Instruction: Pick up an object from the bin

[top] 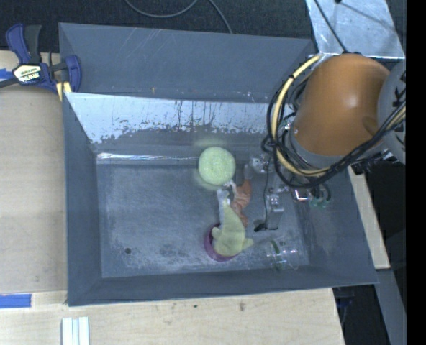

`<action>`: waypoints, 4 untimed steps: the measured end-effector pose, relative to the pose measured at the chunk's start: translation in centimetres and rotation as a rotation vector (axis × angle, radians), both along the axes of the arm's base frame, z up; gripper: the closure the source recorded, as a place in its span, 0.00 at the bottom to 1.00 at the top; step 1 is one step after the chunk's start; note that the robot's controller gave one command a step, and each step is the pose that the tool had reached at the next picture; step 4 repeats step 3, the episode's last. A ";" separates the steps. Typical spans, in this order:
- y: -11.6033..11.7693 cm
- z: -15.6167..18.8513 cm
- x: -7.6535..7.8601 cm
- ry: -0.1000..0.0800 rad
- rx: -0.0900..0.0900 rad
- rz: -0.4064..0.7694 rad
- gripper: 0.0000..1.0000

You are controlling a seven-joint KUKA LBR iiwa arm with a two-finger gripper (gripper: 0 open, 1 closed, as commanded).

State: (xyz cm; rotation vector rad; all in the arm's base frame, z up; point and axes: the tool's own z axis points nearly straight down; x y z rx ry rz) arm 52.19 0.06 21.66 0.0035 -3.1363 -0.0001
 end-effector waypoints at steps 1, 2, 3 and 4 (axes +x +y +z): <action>0.0 0.2 0.0 -0.002 0.000 0.000 0.00; -1.2 4.9 2.1 -0.009 0.000 0.079 1.00; -1.2 4.9 2.1 -0.009 0.000 0.079 1.00; -1.2 4.9 2.1 -0.009 0.000 0.079 1.00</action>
Offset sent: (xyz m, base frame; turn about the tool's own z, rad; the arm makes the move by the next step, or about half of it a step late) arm 0.0198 -0.0110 0.0486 -0.0804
